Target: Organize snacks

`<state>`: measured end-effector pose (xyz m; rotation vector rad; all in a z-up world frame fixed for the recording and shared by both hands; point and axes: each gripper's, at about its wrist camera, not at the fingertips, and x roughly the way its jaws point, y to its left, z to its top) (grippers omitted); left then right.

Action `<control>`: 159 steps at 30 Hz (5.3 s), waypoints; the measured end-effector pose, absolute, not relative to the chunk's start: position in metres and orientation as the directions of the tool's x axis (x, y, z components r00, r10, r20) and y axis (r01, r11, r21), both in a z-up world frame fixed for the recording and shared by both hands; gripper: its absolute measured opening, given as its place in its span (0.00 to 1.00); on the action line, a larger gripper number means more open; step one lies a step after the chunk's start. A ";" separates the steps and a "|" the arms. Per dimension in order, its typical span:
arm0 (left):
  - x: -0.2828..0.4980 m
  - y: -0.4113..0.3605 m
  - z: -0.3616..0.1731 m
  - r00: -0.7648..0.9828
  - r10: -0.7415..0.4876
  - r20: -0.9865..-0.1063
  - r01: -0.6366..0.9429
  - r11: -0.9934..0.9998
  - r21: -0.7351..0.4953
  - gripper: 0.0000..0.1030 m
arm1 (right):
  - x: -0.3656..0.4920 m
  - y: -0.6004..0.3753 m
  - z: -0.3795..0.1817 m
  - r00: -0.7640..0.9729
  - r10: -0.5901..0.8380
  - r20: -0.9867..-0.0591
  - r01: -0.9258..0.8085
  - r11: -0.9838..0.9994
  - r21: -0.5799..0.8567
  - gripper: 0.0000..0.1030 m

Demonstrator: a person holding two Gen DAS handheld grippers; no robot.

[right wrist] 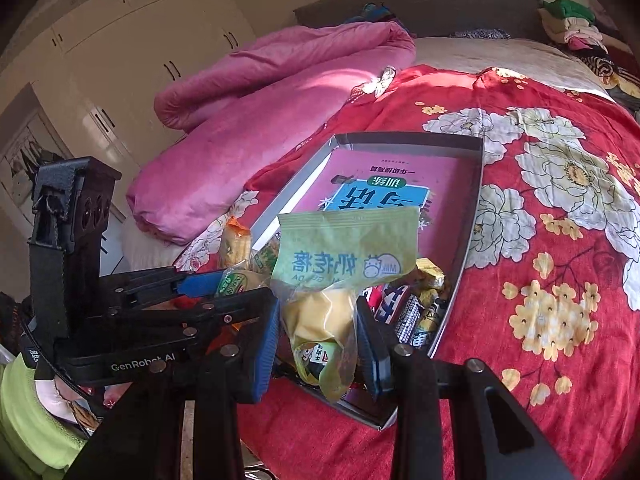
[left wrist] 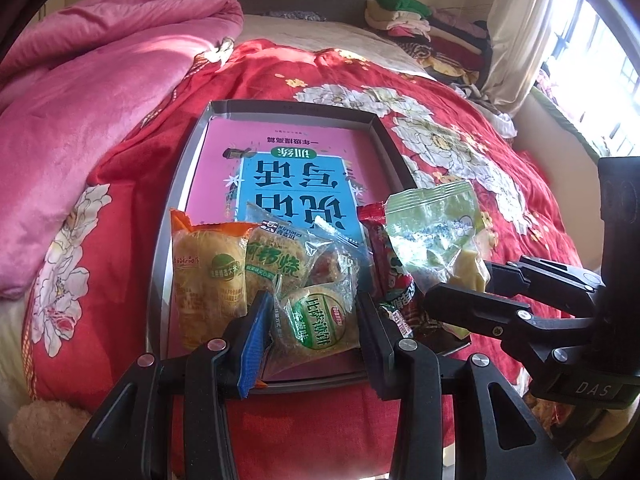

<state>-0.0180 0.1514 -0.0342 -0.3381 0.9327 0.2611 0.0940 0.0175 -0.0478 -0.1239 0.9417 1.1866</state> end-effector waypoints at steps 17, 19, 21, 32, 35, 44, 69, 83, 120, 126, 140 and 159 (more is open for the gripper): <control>-0.014 0.149 -0.044 0.549 0.064 -0.834 -0.361 0.918 -0.167 0.44 | 0.098 0.027 -0.062 0.069 0.690 -0.721 -0.826 0.445 0.347 0.37; -0.013 0.149 -0.045 0.547 0.064 -0.835 -0.361 0.918 -0.165 0.44 | 0.099 0.024 -0.060 0.078 0.693 -0.717 -0.825 0.449 0.344 0.39; -0.013 0.148 -0.044 0.547 0.062 -0.835 -0.359 0.918 -0.167 0.44 | 0.100 0.020 -0.057 0.091 0.695 -0.713 -0.824 0.455 0.338 0.43; -0.011 0.144 -0.042 0.557 0.043 -0.829 -0.332 0.927 -0.174 0.48 | 0.100 0.006 -0.050 0.120 0.686 -0.718 -0.829 0.467 0.308 0.44; -0.011 0.143 -0.041 0.559 0.045 -0.828 -0.331 0.928 -0.172 0.49 | 0.098 0.007 -0.051 0.119 0.682 -0.721 -0.832 0.465 0.302 0.44; -0.013 0.141 -0.035 0.579 0.048 -0.814 -0.319 0.932 -0.173 0.58 | 0.096 0.004 -0.047 0.150 0.680 -0.718 -0.834 0.477 0.278 0.48; -0.030 0.123 0.013 0.649 0.127 -0.750 -0.344 0.928 -0.141 0.77 | 0.084 -0.026 -0.003 0.315 0.725 -0.612 -0.833 0.521 0.188 0.72; -0.079 0.085 0.016 0.586 0.115 -0.802 -0.425 0.886 -0.183 0.78 | 0.046 -0.080 0.030 0.335 0.741 -0.582 -0.821 0.533 0.206 0.97; -0.087 0.077 0.015 0.591 0.115 -0.798 -0.418 0.890 -0.182 0.78 | 0.023 -0.086 0.017 0.367 0.685 -0.630 -0.812 0.566 0.143 0.99; -0.088 0.078 0.016 0.590 0.119 -0.799 -0.421 0.890 -0.178 0.78 | 0.023 -0.086 0.017 0.368 0.684 -0.630 -0.811 0.567 0.142 0.99; -0.088 0.080 0.017 0.590 0.130 -0.797 -0.426 0.889 -0.170 0.78 | 0.022 -0.086 0.016 0.368 0.682 -0.632 -0.811 0.568 0.140 0.99; -0.089 0.081 0.018 0.585 0.140 -0.799 -0.432 0.887 -0.162 0.78 | 0.022 -0.086 0.016 0.368 0.682 -0.632 -0.811 0.568 0.141 0.99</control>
